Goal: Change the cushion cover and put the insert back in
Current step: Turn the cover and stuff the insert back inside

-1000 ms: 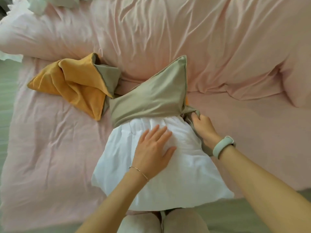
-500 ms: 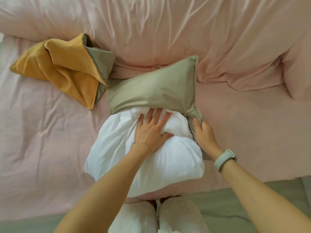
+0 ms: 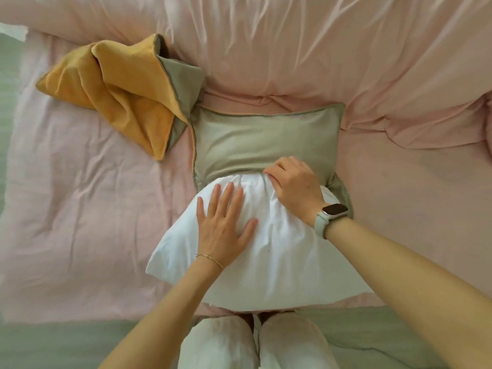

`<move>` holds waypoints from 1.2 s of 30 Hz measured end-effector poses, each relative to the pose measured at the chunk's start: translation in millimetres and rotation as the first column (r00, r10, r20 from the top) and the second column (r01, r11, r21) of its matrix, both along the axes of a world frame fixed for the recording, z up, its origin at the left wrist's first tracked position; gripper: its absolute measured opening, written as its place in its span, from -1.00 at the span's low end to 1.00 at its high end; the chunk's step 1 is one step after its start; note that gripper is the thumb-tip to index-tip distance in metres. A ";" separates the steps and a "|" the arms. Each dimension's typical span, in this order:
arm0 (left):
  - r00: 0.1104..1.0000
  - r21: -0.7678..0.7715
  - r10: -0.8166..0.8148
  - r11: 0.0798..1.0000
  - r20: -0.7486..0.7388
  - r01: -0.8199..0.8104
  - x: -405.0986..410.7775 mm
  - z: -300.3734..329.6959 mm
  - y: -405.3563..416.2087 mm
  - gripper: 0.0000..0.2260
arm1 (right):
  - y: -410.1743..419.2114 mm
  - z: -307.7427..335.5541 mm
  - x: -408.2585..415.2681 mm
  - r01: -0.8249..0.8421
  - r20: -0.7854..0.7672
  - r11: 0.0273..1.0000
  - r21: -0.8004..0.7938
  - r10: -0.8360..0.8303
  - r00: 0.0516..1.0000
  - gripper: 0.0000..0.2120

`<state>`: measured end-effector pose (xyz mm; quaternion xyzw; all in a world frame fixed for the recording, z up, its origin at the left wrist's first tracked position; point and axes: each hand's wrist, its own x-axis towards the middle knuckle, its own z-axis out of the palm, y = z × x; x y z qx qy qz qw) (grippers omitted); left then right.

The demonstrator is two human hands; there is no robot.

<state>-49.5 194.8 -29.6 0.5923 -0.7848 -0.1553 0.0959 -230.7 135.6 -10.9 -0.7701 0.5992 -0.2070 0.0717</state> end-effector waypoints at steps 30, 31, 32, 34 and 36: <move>0.993 -0.122 -0.073 0.991 -0.097 0.061 -17.8 -20.6 0.9 -0.56 | -44.7 5.3 3.6 -0.227 -0.173 0.959 0.171 0.256 0.951 -0.87; 0.992 -0.104 -0.096 0.991 -0.076 0.088 -21.6 -22.2 -1.5 -0.56 | -43.0 9.6 5.8 -0.154 -0.134 0.949 0.274 0.196 0.971 -0.87; 0.994 -0.067 -0.106 0.992 -0.040 0.103 -26.4 -23.2 -4.5 -0.55 | -41.1 11.8 8.2 -0.090 -0.095 0.911 0.403 0.140 0.986 -0.88; 0.993 0.048 -0.103 0.994 0.062 0.100 -35.5 -29.5 -13.2 -0.52 | -36.8 16.0 16.3 -0.051 0.050 0.814 0.578 0.027 0.998 -0.87; 0.987 0.184 -0.112 0.979 0.113 0.090 -41.7 -29.2 -28.3 -0.51 | -29.0 22.1 29.7 -0.094 0.190 0.752 0.653 -0.042 0.981 -0.88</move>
